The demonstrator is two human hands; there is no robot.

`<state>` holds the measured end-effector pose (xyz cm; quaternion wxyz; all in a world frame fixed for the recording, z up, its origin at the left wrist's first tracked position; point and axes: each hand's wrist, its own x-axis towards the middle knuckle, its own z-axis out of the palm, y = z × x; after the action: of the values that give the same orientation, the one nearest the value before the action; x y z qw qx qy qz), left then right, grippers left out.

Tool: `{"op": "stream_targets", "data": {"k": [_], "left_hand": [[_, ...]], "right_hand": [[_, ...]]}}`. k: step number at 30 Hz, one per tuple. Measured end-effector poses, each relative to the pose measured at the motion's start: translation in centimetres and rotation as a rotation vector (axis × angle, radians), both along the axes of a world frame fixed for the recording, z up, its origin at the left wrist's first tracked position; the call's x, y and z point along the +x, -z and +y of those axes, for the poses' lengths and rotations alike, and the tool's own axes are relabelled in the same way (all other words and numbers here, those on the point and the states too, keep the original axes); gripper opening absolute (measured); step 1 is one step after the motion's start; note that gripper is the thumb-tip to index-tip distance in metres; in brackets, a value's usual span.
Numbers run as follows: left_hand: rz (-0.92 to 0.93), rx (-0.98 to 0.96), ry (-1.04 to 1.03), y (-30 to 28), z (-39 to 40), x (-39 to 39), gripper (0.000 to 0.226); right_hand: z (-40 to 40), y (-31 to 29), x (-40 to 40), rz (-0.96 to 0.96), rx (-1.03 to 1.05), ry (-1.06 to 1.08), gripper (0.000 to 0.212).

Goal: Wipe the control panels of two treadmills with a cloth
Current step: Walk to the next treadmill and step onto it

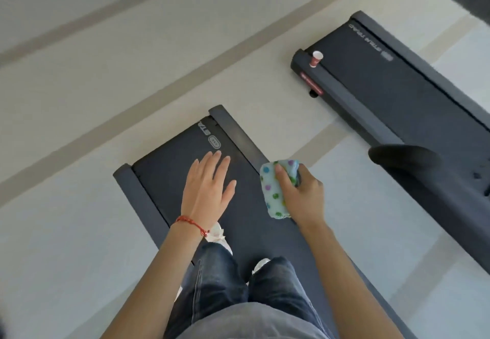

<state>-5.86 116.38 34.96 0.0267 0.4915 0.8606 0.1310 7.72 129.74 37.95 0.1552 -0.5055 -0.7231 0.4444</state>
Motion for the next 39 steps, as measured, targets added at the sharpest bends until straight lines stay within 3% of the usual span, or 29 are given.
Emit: {"op": "stream_targets", "data": {"k": [15, 26, 39], "left_hand": [[0.027, -0.003, -0.368, 0.6, -5.9, -19.3, 0.053], [0.063, 0.005, -0.475, 1.1, -0.7, -34.0, 0.053], [0.106, 0.018, -0.525, -0.3, 3.3, -49.5, 0.052]], "right_hand": [[-1.2, 0.2, -23.5, 0.021, -0.009, -0.34, 0.027], [5.6, 1.7, -40.4, 0.032, -0.03, -0.451, 0.042], [11.2, 0.5, -57.9, 0.091, -0.037, -0.488, 0.042]]}}
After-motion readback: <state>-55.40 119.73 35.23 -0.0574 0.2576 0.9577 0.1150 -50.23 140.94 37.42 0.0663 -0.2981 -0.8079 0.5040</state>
